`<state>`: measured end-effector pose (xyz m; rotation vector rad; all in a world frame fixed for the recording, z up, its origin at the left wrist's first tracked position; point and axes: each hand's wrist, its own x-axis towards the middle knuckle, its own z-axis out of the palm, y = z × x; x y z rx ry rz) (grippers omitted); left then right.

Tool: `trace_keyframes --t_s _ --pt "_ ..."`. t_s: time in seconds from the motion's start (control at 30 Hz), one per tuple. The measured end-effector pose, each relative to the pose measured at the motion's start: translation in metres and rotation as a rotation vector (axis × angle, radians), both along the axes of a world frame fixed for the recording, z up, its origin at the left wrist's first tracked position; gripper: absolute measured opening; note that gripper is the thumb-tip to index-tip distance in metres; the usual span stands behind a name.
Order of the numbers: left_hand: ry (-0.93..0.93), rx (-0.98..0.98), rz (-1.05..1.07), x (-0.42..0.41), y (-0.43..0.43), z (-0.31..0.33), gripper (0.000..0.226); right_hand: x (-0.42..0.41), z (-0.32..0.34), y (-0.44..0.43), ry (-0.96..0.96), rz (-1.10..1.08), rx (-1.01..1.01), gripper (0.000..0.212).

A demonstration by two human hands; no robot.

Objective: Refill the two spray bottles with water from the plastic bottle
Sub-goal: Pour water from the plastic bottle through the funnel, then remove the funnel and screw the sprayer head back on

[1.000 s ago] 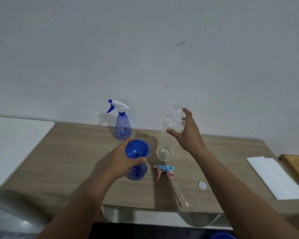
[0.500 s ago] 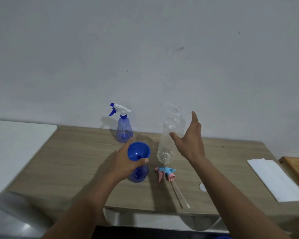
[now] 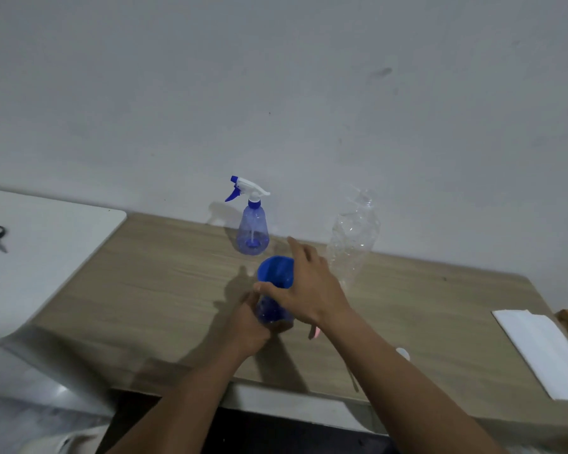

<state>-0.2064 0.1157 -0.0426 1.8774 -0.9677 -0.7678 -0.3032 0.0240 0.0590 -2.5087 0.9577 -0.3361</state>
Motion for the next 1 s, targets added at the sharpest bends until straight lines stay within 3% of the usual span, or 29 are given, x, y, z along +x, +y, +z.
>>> trace_keyframes --t_s 0.1,0.13,0.2,0.3,0.5,0.57,0.67,0.83,1.0 --pt "0.330 -0.152 0.214 0.000 -0.011 -0.012 0.046 0.012 0.001 -0.004 0.120 0.035 -0.075 0.077" --pt "0.423 -0.159 0.215 0.000 -0.014 -0.022 0.039 0.014 0.001 -0.006 0.141 0.053 -0.077 0.073" --pt "0.496 -0.135 0.251 -0.004 -0.017 -0.015 0.016 0.018 0.003 -0.009 0.149 0.081 -0.035 0.070" --pt "0.650 -0.154 0.318 -0.005 -0.018 -0.010 0.024 0.021 0.005 -0.014 0.164 0.109 -0.017 0.077" --pt "0.477 -0.113 0.241 0.004 -0.018 -0.013 0.017 0.024 0.009 -0.018 0.240 0.158 -0.062 0.069" --pt "0.610 -0.111 0.258 0.005 -0.017 -0.012 0.018 0.025 0.011 -0.018 0.273 0.179 -0.086 0.069" --pt "0.335 -0.069 0.120 0.008 -0.016 -0.023 0.034 0.027 0.015 -0.017 0.301 0.206 -0.087 0.078" --pt "0.312 -0.028 0.110 0.012 -0.015 -0.019 0.044 0.023 0.021 -0.018 0.331 0.188 -0.024 0.074" --pt "0.107 0.013 0.060 0.022 -0.011 -0.025 0.050 0.016 0.032 -0.031 0.307 0.080 0.140 0.078"
